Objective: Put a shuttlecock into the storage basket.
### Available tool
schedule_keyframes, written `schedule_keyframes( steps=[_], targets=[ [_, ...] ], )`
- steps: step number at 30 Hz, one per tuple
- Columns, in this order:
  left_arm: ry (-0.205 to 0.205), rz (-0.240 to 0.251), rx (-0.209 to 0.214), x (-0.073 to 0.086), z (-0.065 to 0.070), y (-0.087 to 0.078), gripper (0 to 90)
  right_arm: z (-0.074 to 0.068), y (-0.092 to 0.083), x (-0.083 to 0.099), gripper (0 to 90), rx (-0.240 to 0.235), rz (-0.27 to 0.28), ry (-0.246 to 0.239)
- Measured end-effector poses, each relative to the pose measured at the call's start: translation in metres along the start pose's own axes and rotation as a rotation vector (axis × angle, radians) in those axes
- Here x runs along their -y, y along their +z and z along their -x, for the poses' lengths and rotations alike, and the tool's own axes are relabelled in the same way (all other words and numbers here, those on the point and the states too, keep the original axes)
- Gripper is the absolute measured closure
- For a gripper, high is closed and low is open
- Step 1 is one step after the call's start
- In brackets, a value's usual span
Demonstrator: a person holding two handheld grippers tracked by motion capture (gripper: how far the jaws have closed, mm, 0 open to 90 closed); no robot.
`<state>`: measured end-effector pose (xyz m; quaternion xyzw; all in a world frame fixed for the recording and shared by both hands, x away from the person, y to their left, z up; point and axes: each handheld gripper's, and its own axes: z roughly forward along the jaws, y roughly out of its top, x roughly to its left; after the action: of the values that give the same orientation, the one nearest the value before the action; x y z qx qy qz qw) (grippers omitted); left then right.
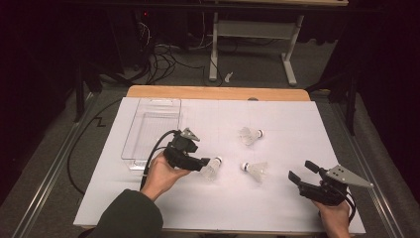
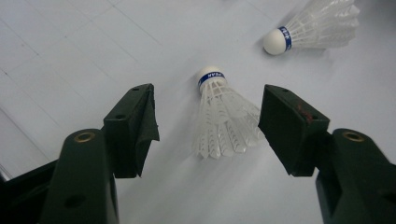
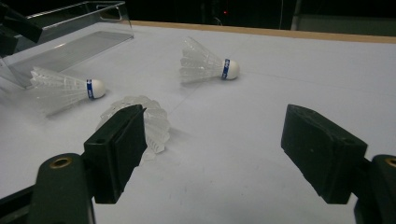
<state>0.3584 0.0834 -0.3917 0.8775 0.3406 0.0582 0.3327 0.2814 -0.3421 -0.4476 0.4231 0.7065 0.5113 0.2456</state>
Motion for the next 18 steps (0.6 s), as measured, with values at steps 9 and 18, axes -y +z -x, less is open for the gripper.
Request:
schedule_keyframes(
  steps=[9,18],
  targets=[
    [0.007,-0.038,-0.001,0.0015,-0.0013,0.0004,37.7,-0.0004,0.0002,0.0000,22.8,0.001,-0.001,0.001],
    [0.024,-0.079,-0.008,0.0028,-0.0019,0.0036,38.8,-0.0008,0.0002,-0.0001,22.9,0.003,-0.001,-0.001]
  ],
)
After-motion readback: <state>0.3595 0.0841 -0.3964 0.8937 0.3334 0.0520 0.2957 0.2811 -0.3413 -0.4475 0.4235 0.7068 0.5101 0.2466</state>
